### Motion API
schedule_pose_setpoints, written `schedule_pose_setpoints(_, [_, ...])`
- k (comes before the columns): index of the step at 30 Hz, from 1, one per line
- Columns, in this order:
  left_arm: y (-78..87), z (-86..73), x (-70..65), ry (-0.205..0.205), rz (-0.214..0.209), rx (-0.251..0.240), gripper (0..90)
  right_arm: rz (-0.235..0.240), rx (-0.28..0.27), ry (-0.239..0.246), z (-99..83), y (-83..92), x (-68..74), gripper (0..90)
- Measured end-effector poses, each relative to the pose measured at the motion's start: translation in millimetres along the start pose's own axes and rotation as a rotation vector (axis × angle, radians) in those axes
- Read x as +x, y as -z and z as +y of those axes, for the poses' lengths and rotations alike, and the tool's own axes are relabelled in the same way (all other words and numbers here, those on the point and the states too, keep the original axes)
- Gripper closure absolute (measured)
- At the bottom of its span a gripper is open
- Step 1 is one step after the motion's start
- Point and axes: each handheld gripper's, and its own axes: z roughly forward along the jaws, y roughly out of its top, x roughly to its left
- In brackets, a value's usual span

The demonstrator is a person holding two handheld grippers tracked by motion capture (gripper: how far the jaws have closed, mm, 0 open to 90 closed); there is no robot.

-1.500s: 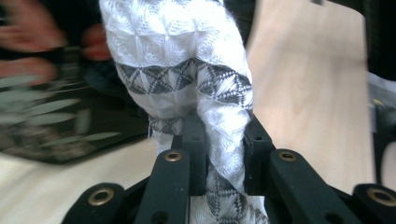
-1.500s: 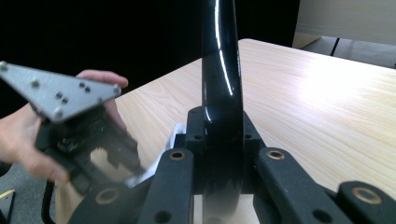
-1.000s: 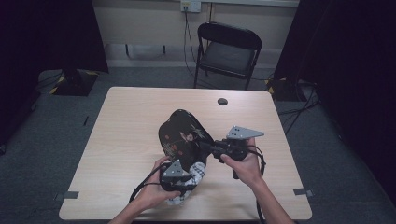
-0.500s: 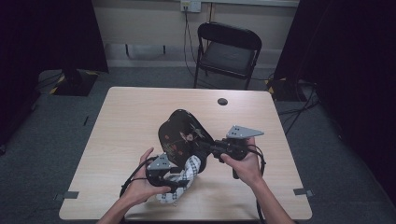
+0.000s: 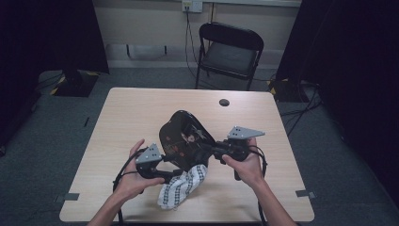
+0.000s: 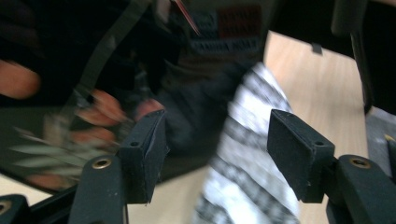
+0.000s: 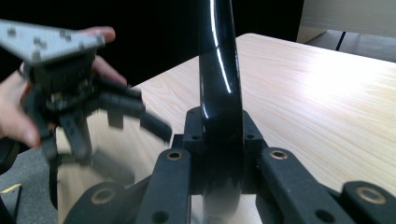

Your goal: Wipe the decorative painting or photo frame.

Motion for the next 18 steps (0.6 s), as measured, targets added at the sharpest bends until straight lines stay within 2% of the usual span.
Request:
schedule_pose_setpoints(3, [7.5, 8.4, 13.0, 0.002, 0.049, -0.031, 37.7, -0.003, 0.002, -0.002, 0.2, 0.0, 0.0, 78.0])
schedule_pose_setpoints(5, [11.8, 13.4, 24.4, 0.030, 0.075, -0.062, 37.4, -0.006, 0.002, -0.002, -0.3, 0.6, -0.3, 76.4])
schedule_pose_setpoints(8, [16.4, 18.3, 41.0, 0.050, 0.120, -0.080, 36.7, -0.011, 0.001, -0.003, -0.2, 2.7, -0.9, 74.5])
schedule_pose_setpoints(10, [18.1, 21.1, 46.7, 0.063, 0.133, -0.076, 36.1, -0.014, 0.001, -0.003, -0.4, 3.5, -0.6, 73.1])
schedule_pose_setpoints(12, [19.9, 25.2, 49.0, 0.054, 0.126, -0.058, 37.7, -0.015, -0.002, -0.003, -0.6, 4.3, 0.1, 70.7])
schedule_pose_setpoints(13, [21.5, 28.3, 49.9, 0.045, 0.134, -0.063, 38.5, -0.020, -0.004, -0.001, -0.5, 4.8, 0.4, 69.8])
schedule_pose_setpoints(15, [22.9, 32.5, 52.5, 0.057, 0.141, -0.089, 37.6, -0.017, -0.010, -0.002, -0.3, 5.6, 1.3, 68.8])
schedule_pose_setpoints(18, [21.6, 39.2, 60.7, 0.060, 0.161, -0.096, 36.3, -0.017, -0.006, 0.004, -1.0, 6.0, 2.8, 67.5])
